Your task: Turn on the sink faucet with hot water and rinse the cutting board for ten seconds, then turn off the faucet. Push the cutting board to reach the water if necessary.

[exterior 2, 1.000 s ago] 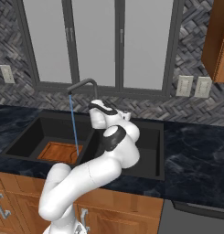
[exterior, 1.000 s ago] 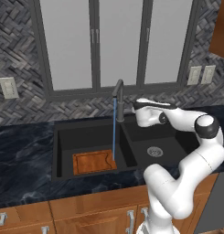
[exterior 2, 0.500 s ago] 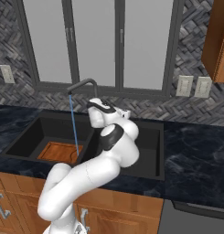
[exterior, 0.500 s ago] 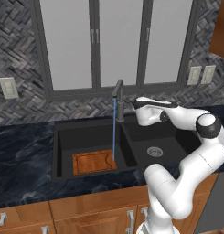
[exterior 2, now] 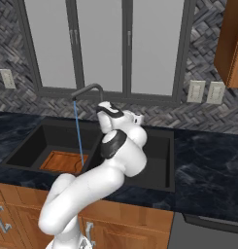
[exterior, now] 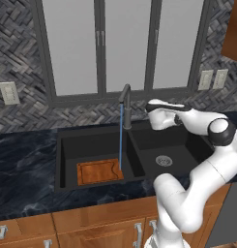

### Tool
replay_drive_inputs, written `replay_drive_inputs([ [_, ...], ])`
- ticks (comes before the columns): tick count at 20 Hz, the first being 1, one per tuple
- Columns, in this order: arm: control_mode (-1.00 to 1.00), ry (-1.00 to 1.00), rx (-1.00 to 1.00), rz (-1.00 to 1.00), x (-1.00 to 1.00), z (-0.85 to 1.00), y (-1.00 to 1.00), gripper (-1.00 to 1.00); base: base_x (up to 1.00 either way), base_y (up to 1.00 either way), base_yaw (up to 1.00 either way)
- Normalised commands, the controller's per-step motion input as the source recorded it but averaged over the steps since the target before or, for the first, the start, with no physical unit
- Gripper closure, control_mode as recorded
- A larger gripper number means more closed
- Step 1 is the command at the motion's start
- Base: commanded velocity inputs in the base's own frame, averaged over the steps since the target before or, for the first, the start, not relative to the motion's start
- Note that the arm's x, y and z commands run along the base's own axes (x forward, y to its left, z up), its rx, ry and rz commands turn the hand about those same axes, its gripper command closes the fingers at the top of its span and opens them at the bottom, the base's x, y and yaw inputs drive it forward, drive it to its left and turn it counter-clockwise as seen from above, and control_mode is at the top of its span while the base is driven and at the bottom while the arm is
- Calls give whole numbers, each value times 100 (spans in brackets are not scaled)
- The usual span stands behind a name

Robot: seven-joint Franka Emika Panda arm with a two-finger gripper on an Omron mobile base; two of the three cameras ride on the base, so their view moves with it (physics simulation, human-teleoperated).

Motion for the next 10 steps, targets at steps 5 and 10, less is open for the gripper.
replay_drive_inputs([
  [5,-100,1,2,0,0,0,-38,-100,0,0,0],
  [10,-100,2,0,0,0,-15,-4,-100,0,0,0],
])
